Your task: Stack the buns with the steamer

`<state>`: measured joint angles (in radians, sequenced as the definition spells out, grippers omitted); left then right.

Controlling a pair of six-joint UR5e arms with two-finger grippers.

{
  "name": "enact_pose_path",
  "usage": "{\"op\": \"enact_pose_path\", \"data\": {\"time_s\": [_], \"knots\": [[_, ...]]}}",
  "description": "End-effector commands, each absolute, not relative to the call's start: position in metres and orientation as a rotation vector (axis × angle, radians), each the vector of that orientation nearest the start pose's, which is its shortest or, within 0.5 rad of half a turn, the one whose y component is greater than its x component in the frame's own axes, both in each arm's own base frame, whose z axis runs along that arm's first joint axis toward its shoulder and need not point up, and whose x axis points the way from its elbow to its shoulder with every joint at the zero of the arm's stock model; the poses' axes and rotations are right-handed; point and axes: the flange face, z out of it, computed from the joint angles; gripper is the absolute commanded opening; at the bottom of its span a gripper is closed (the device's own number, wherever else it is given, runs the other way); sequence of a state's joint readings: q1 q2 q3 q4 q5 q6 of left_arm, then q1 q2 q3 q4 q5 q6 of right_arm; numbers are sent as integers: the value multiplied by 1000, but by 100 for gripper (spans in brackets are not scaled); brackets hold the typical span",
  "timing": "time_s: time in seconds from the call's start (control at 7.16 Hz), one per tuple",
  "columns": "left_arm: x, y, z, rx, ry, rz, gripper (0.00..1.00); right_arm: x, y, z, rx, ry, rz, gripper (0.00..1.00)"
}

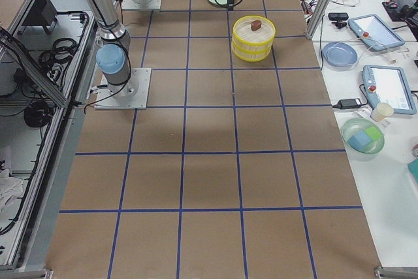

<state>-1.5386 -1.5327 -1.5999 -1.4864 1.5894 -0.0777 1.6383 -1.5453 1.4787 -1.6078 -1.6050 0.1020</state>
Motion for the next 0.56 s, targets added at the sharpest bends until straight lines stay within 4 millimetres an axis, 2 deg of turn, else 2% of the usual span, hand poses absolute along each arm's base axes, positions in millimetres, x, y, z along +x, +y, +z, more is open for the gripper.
{"op": "enact_pose_path", "data": {"time_s": [0.0,0.42], "knots": [[-117,-488,497,-171,3118,-116,100,164,-502,524,56,3158,-168,100],[-110,-490,498,-190,3127,-128,100,163,-501,527,59,3159,-178,100]]}}
